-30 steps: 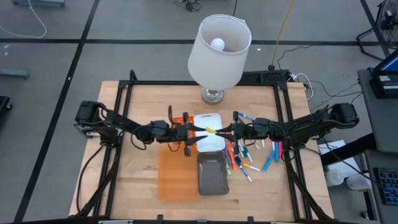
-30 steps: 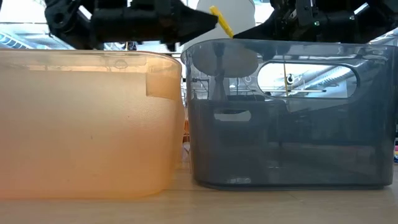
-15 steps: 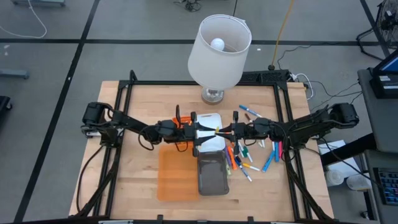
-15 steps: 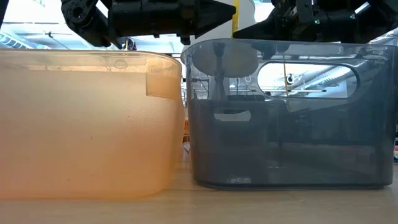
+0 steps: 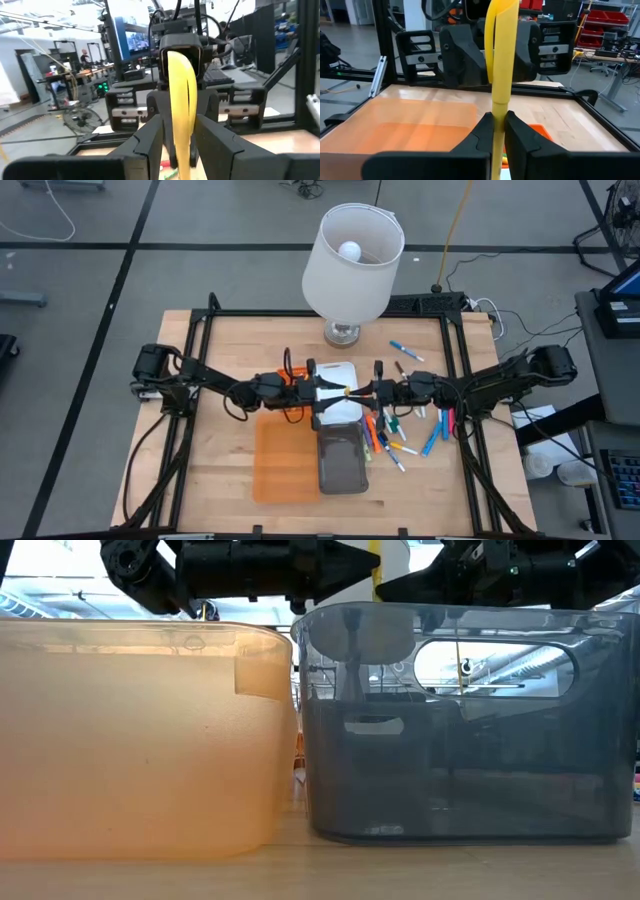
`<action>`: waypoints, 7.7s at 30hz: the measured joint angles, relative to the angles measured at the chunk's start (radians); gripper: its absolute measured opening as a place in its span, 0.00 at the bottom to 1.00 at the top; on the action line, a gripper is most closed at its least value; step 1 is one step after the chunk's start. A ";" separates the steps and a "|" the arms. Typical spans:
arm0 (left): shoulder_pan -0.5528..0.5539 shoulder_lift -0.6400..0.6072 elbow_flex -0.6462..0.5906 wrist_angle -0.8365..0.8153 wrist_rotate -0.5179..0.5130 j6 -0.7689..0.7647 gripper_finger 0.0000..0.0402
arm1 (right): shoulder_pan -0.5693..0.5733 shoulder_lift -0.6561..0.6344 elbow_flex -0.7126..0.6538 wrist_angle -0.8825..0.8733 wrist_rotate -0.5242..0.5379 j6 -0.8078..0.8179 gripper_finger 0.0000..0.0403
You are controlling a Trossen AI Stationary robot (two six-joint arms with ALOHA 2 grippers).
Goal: Pick & Place Markers
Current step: Put the yellow pen into the orange basket, then put the top orange large highlighter pen into the transparent orange bin
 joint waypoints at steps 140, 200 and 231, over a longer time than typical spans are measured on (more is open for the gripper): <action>-0.090 -0.777 -0.475 -0.398 -0.085 -0.109 0.54 | 0.070 -0.123 0.082 -0.963 0.242 0.383 0.50; -0.089 -0.773 -0.475 -0.477 -0.088 -0.145 0.46 | -0.018 0.188 0.176 -1.219 0.173 0.491 0.11; -0.084 -0.425 -0.434 0.006 -0.086 -0.029 0.46 | 0.080 -0.032 0.154 -0.328 0.068 0.006 0.11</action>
